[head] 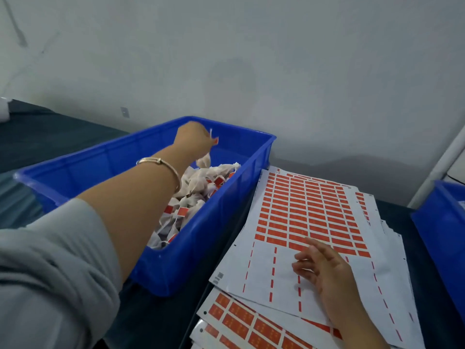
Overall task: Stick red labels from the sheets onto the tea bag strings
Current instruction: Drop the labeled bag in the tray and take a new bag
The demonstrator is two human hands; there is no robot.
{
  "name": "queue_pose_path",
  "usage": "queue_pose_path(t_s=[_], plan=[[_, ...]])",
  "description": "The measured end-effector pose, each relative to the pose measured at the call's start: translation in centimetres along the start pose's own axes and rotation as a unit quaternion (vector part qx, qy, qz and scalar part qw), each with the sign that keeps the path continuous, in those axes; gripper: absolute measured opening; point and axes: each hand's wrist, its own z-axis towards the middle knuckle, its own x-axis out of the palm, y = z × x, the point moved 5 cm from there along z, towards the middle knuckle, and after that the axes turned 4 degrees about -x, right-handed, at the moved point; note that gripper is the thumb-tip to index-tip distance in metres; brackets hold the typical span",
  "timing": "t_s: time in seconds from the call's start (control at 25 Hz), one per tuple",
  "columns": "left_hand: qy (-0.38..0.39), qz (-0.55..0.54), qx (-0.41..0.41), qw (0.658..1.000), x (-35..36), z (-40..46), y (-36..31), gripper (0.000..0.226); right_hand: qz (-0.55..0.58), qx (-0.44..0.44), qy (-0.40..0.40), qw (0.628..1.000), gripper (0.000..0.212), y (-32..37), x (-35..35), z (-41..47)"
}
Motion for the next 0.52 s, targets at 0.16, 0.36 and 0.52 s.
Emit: queue_pose_path(t_s=[0.16,0.36,0.52], plan=[[0.033,0.068,-0.003,0.997,3.2,-0.6,1.7,0.025,-0.015,0.015,0.017,1.000,0.016,-0.5,0.3,0.1],[0.030,0.026,0.046,0.998,3.5,-2.9,-2.6,0.017,-0.021,0.022,0.007,1.000,0.016,-0.4,0.0,0.0],[0.081,-0.062,0.134,0.986,7.4,-9.7,-9.0,0.010,-0.022,0.028,-0.071,0.997,0.011,1.3,-1.0,0.0]])
